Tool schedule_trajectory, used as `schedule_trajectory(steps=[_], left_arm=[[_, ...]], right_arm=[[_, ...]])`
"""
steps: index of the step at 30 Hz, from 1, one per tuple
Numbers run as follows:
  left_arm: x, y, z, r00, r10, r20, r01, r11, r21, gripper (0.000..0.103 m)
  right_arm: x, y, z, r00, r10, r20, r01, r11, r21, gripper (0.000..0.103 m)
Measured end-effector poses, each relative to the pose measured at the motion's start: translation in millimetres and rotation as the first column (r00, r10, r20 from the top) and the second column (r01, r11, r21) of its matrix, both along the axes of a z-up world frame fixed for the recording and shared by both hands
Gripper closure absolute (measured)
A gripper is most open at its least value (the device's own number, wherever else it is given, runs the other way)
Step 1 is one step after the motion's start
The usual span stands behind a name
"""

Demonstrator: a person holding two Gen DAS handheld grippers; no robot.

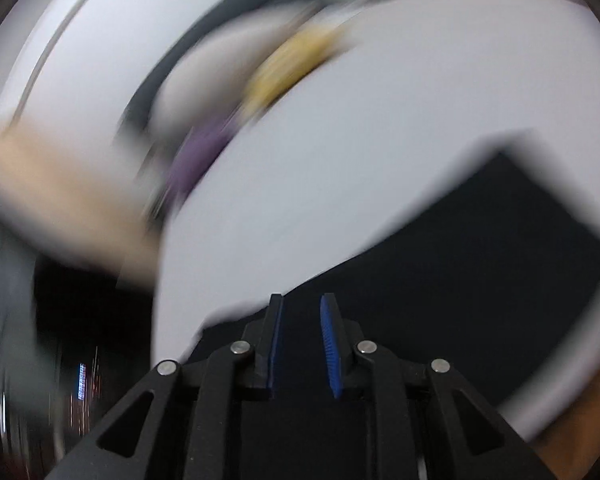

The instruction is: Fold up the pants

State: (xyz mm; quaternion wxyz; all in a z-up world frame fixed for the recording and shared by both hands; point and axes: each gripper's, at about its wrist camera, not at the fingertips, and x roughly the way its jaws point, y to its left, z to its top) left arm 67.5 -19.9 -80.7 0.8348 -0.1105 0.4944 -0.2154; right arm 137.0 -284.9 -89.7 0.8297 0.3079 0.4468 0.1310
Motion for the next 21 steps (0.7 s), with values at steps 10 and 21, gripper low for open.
schedule_trajectory(steps=[10,21], left_arm=[[-12.1,38.2,-11.3,1.0,-0.008,0.003,0.008,1.0,0.007,0.006],[-14.5,22.4,-11.2,0.998,0.004,0.06,-0.007,0.999,0.053,0.006]], right_arm=[[73.1,29.1,-115.3,0.971,0.09,-0.22,-0.071,0.993,0.092,0.103],[116.3,138.5,-90.6,0.911,0.362,-0.198,-0.338,0.93,0.144,0.04]])
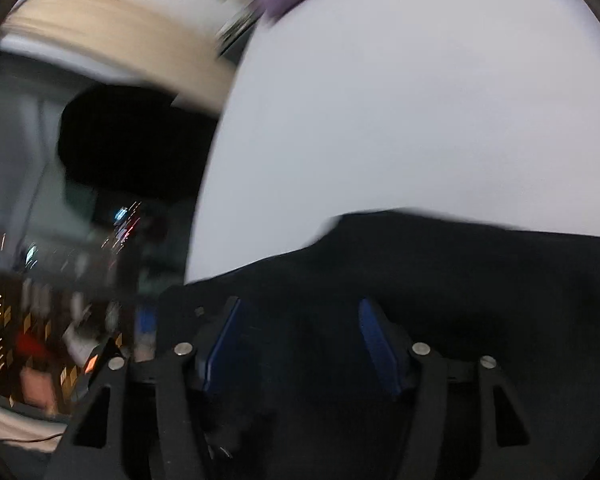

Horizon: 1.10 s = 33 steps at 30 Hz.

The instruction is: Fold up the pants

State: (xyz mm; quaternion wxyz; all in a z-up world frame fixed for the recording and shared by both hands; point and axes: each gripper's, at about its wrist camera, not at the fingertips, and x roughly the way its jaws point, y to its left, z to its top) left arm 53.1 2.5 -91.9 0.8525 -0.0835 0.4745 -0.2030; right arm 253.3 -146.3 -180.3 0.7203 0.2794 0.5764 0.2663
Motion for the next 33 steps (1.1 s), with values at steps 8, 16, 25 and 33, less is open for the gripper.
schedule_trajectory(steps=[8,16,25,33], left_arm=[[-4.5,4.4,-1.5,1.0,0.003,0.003,-0.003,1.0,-0.019,0.006],[-8.7,-3.1,2.8,1.0,0.008,0.0,-0.008,0.999,0.034,0.006],[41.2,-87.5,50.4,0.982,-0.188,0.021,0.189,0.976,-0.108,0.063],[114.0,-72.3,-31.7,0.939,-0.197,-0.284,0.112,0.951,-0.289,0.099]], right_arm=[[4.9,-127.0,-11.2,0.871,-0.491,0.031,0.492,0.866,-0.094,0.088],[-81.9,-91.3,-4.6,0.97,-0.241,0.009,0.239,0.965,0.112,0.036],[-165.8,-247.9,-30.8,0.763,-0.645,-0.034,0.646,0.76,0.073,0.103],[-152.0,-288.6,-35.4,0.696,-0.718,-0.023,0.716,0.692,0.089,0.103]])
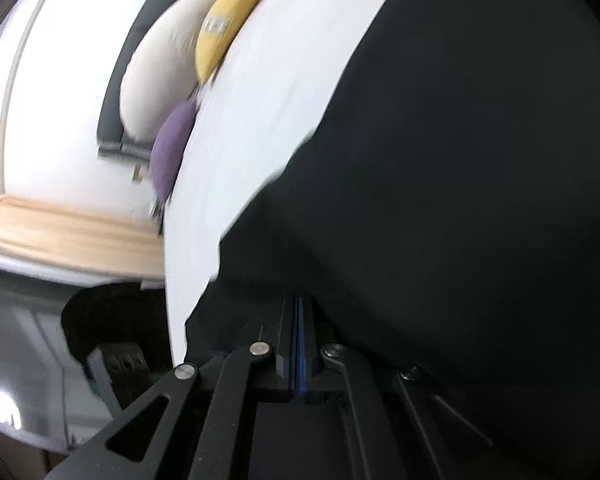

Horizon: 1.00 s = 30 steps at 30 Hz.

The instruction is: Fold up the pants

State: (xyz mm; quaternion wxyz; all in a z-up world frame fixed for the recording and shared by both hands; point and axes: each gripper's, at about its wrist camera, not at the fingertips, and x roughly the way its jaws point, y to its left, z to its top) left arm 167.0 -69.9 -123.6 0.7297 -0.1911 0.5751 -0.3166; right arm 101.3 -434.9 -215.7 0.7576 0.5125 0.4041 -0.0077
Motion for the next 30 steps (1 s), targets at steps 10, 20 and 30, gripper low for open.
schedule_trajectory(steps=[10,20,30], left_arm=[[-51.8,123.9,78.3,0.935,0.323,0.148,-0.318,0.946,-0.057,0.1],[-116.8,97.8,2.8,0.983,0.177,0.05,-0.172,0.982,-0.081,0.1],[-129.6,87.2,30.3,0.98,0.18,0.081,-0.181,0.984,-0.001,0.1]], right_arm=[[-25.4,-0.3,51.4,0.992,0.034,0.121,-0.032,0.999,-0.016,0.09],[-46.2,33.0,-19.6,0.977,0.199,0.081,-0.209,0.968,0.139,0.103],[-113.8,-131.1,39.9,0.921,-0.351,0.17,0.36,0.933,-0.02,0.093]])
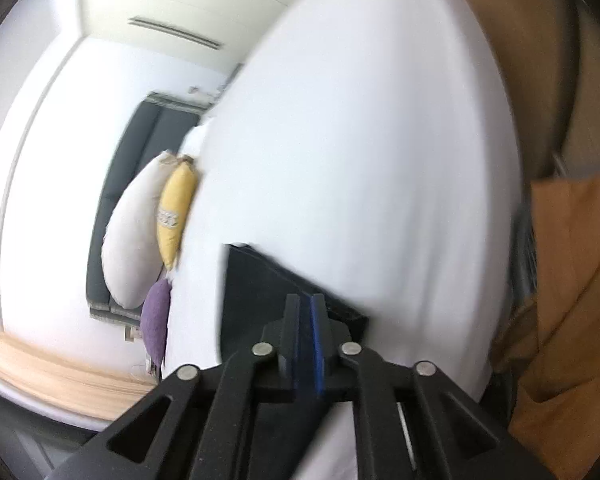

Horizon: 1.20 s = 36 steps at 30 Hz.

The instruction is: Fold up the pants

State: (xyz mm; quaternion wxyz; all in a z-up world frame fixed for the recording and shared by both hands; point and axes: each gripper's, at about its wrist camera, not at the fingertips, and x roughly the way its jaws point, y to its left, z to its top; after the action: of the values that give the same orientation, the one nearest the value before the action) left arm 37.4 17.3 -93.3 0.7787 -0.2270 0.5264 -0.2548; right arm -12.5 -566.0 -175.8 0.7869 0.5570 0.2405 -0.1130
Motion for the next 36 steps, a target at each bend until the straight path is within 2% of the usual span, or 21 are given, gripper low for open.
schedule_trajectory(steps=[1,2,3,6,8,9,10,11,12,13,14,16,18,19,20,23,24,27,30,31,36], left_arm=[[1.4,-7.6,4.8,1.0,-0.02,0.016,0.02,1.0,0.017,0.1],[5.5,-13.7,7.8,0.999,-0.035,0.023,0.034,0.999,0.037,0.1],[8.8,-21.6,6.6,0.999,-0.04,0.018,0.039,0.997,0.067,0.1],[13.9,-25.0,2.1,1.0,-0.023,-0.009,0.023,0.996,0.088,0.1],[14.8,-17.7,0.8,1.0,-0.03,-0.004,0.03,0.996,0.081,0.1],[17.7,-7.3,-6.6,1.0,-0.023,-0.016,0.024,0.999,0.043,0.1],[18.5,1.4,-10.7,0.999,-0.013,-0.03,0.013,1.0,-0.008,0.1],[18.0,9.8,-14.0,0.999,-0.006,-0.042,0.003,0.999,-0.054,0.1],[18.2,20.5,-19.2,0.998,0.004,-0.057,-0.01,0.994,-0.107,0.1],[17.2,25.3,-21.6,0.998,0.011,-0.058,-0.018,0.992,-0.126,0.1],[16.2,28.7,-23.4,0.998,0.016,-0.055,-0.023,0.99,-0.136,0.1],[13.3,34.0,-23.7,0.998,0.017,-0.053,-0.024,0.991,-0.135,0.1],[12.7,31.6,-24.7,0.999,0.017,-0.042,-0.022,0.992,-0.122,0.1],[12.4,27.7,-25.0,0.999,0.018,-0.039,-0.023,0.992,-0.122,0.1],[12.3,14.9,-27.2,0.999,0.02,-0.036,-0.024,0.992,-0.121,0.1],[11.2,11.8,-25.3,0.999,0.027,-0.027,-0.03,0.994,-0.107,0.1],[8.0,12.7,-23.1,0.999,0.029,-0.024,-0.031,0.994,-0.103,0.1],[8.0,12.7,-22.3,0.999,0.035,-0.026,-0.037,0.995,-0.096,0.1],[9.8,3.5,-23.5,0.999,0.04,-0.029,-0.043,0.995,-0.091,0.1],[9.6,3.9,-23.5,0.999,0.042,-0.03,-0.044,0.995,-0.092,0.1],[10.8,5.4,-24.0,0.999,0.043,-0.03,-0.046,0.995,-0.089,0.1]], right_arm=[[18.2,16.8,3.9,0.996,0.083,0.037,-0.083,0.997,0.008,0.088],[37.4,35.4,4.8,0.986,0.157,0.064,-0.158,0.987,0.017,0.076],[68.3,62.8,3.8,0.958,0.273,0.094,-0.276,0.961,0.031,0.071],[131.2,115.9,-7.0,0.857,0.5,0.123,-0.509,0.859,0.055,0.068],[166.4,140.5,-30.8,0.822,0.565,0.072,-0.57,0.815,0.106,0.065],[178.5,142.8,-47.0,0.831,0.556,0.023,-0.554,0.822,0.132,0.065],[178.9,132.1,-62.9,0.852,0.523,-0.003,-0.515,0.841,0.166,0.089],[182.6,119.8,-77.3,0.88,0.474,-0.007,-0.462,0.861,0.212,0.103],[176.0,96.8,-85.3,0.915,0.402,0.037,-0.398,0.881,0.256,0.103],[162.4,67.7,-80.5,0.946,0.319,0.051,-0.322,0.917,0.235,0.103],[148.2,37.6,-69.4,0.974,0.228,0.0,-0.225,0.963,0.145,0.103],[116.9,-12.3,-60.7,0.997,0.061,-0.043,-0.058,0.996,0.073,0.103],[77.1,-51.4,-45.4,0.993,-0.077,-0.087,0.08,0.996,0.04,0.102],[57.1,-65.0,-31.3,0.986,-0.116,-0.119,0.116,0.993,-0.006,0.083],[38.4,-69.9,-16.5,0.984,-0.142,-0.108,0.136,0.989,-0.054,0.075],[1.8,-63.2,1.6,0.994,-0.109,-0.004,0.109,0.993,-0.039,0.037],[-4.8,-52.7,7.2,0.994,-0.106,0.008,0.106,0.994,-0.028,0.032],[-21.8,-23.1,-7.7,0.994,-0.081,0.071,0.076,0.994,0.074,0.028],[-27.7,-14.2,-32.7,0.996,-0.069,0.051,0.059,0.985,0.164,0.028],[-13.0,25.1,-34.8,0.997,-0.069,0.036,0.061,0.983,0.172,0.028],[-17.4,22.5,-61.2,0.995,-0.089,0.042,0.076,0.964,0.255,0.03]])
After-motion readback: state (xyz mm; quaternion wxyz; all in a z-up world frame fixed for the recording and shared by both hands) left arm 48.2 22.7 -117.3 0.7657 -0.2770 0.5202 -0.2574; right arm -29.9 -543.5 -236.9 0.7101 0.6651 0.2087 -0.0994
